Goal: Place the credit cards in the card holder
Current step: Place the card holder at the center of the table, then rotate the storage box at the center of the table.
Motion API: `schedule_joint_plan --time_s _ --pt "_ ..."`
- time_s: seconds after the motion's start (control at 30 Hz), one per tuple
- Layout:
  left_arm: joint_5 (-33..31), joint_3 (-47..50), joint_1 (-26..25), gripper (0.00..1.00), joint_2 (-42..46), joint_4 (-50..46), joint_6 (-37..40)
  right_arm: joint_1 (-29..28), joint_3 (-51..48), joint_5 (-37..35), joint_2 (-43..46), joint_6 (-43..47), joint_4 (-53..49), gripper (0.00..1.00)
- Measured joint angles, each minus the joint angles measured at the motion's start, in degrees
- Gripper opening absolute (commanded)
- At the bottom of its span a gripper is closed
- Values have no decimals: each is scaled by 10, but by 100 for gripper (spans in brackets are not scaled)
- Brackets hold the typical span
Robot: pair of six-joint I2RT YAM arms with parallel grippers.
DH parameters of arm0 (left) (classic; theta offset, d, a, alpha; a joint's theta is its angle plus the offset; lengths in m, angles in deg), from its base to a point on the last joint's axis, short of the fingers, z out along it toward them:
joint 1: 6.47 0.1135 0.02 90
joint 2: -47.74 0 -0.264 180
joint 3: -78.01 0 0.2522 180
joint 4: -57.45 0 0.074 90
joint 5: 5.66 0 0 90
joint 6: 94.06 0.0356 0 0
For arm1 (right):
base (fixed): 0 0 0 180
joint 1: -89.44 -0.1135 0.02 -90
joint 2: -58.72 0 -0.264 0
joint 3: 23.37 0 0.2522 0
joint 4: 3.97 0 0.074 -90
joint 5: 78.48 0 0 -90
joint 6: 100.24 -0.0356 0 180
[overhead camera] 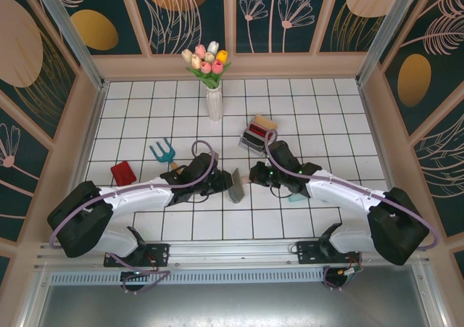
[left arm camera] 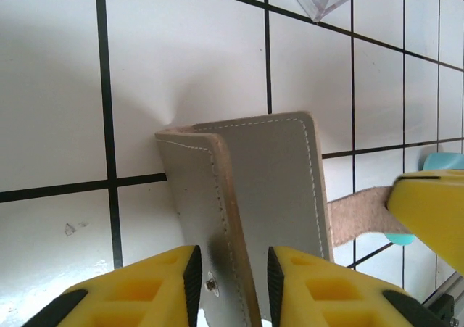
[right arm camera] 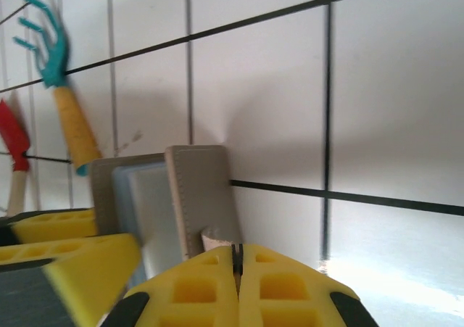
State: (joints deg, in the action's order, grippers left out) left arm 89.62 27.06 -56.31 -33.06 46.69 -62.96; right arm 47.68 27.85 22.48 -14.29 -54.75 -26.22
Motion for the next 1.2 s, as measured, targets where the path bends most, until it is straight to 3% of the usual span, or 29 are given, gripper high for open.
schedule_joint_plan --time_s 0.23,0.33,0.4,0.53,0.6,0.8,0.9,1.03,1.2 --pt "9 -3 0 44 -2 0 13 2 -19 -26 -3 -9 -25 8" --pt "25 -34 0 60 -32 -5 31 2 -22 -38 -14 -9 -32 15" --pt "43 -61 0 68 -59 -6 45 2 -24 -48 -16 -10 -43 29" --pt "83 -87 0 72 -82 1 64 3 -25 -71 10 -11 -64 48" --pt "92 -91 0 77 -81 2 68 12 -25 -82 45 -7 -71 50" --pt "92 -103 30 82 -81 5 61 125 19 -81 112 62 -79 67" --pt "91 -105 70 89 -85 28 41 214 73 -52 72 115 -67 74" --pt "94 -125 103 91 -122 67 15 306 157 24 -50 171 -40 77" --pt "105 -158 121 91 -187 108 -17 338 277 92 -221 223 -33 77"
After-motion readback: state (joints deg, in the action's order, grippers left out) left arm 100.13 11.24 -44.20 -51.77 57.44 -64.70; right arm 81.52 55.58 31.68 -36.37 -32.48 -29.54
